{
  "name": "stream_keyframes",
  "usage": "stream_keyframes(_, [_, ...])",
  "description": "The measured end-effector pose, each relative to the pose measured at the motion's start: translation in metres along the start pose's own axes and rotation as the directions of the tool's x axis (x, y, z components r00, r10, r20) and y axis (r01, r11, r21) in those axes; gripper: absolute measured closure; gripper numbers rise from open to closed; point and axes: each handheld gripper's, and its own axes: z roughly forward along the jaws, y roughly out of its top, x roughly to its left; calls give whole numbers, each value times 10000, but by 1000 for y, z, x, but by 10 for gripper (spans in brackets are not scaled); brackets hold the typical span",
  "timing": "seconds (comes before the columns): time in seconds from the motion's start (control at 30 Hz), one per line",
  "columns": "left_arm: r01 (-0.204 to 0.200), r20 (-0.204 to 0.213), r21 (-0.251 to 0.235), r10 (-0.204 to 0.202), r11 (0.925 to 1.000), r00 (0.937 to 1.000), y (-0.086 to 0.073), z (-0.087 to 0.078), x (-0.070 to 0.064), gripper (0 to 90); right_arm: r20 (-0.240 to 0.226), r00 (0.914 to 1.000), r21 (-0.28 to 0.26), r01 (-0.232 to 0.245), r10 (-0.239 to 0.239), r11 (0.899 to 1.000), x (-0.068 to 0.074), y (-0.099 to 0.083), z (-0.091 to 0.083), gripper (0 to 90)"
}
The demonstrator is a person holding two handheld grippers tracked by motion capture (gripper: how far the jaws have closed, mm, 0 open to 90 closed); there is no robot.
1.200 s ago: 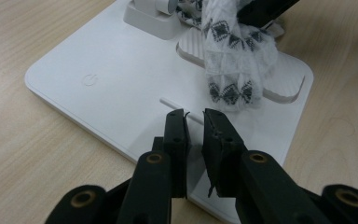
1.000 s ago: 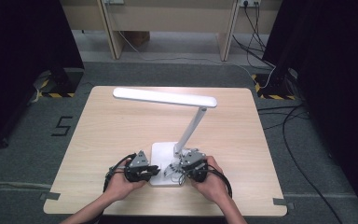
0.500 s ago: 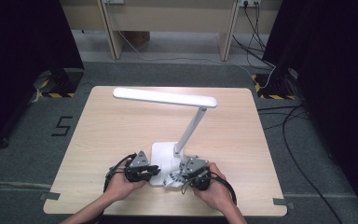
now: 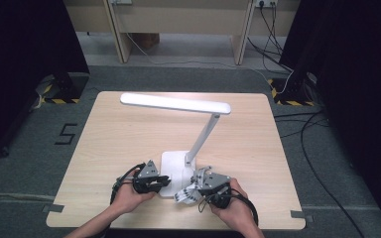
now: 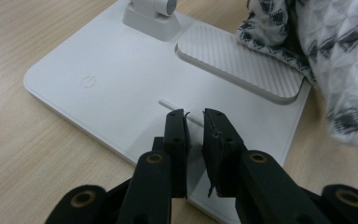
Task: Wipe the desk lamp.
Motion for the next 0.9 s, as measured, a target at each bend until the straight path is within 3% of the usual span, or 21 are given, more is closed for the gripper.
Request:
stream_keyframes(0.5, [60,-36,-36,-60,10000,10000,-1,0,-1,781,645,9961,-399,-578,603,9975,-18,-6,-20,850])
stream_keyframes(0.73, [81,-42,-67,-81,9999,10000,-1,0,-1,778,1183,9870,-567,-1028,1089,9931,-39,-12,-32,850])
stream_keyframes(0.9, [55,-24,-27,-55,10000,10000,-1,0,-1,777,1636,9751,-606,-1414,1496,9881,-58,-18,-35,850])
